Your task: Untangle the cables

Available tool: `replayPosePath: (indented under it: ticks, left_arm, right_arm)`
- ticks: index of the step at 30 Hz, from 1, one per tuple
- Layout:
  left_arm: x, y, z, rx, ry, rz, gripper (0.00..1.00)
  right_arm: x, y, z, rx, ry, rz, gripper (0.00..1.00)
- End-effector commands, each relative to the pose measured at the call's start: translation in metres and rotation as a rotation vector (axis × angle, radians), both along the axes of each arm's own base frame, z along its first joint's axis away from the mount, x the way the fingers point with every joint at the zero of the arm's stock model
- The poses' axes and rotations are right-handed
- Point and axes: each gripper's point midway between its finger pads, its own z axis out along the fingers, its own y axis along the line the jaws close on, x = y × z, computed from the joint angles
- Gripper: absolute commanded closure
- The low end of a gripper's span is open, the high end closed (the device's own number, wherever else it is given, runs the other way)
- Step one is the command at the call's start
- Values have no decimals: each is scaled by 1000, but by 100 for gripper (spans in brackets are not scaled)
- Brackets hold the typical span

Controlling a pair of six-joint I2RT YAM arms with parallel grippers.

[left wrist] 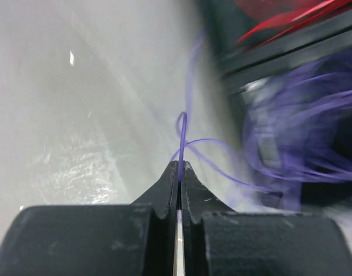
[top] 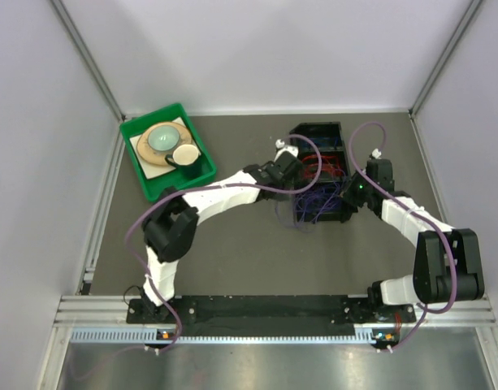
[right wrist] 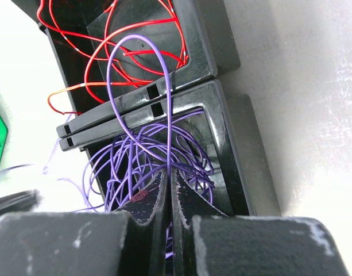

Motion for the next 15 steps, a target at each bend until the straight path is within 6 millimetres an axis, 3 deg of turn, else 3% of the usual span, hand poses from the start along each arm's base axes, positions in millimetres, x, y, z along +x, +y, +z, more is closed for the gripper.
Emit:
replayPosePath:
  ticks: [1, 2, 4, 5, 9, 15]
  left_arm:
    - [2, -46, 100, -321, -117, -123, 100]
    - [3, -55, 109, -357, -118, -135, 100]
    - [0, -73, 104, -395, -71, -188, 100]
    - [3, -83, 115, -432, -73, -203, 100]
    - [-2, -119, 119, -561, -9, -273, 100]
    - [-4, -151, 93, -657, 103, -295, 100]
  right_arm:
    - [14, 7, 30, 23, -105, 7, 100]
    - [14, 7, 30, 26, -108, 3, 100]
    - [14, 8, 31, 38, -107, -1, 100]
    - [14, 9, 31, 44, -107, 2, 100]
    - [12, 12, 29, 70, -103, -4, 100]
    - [6, 14, 26, 90, -90, -10, 100]
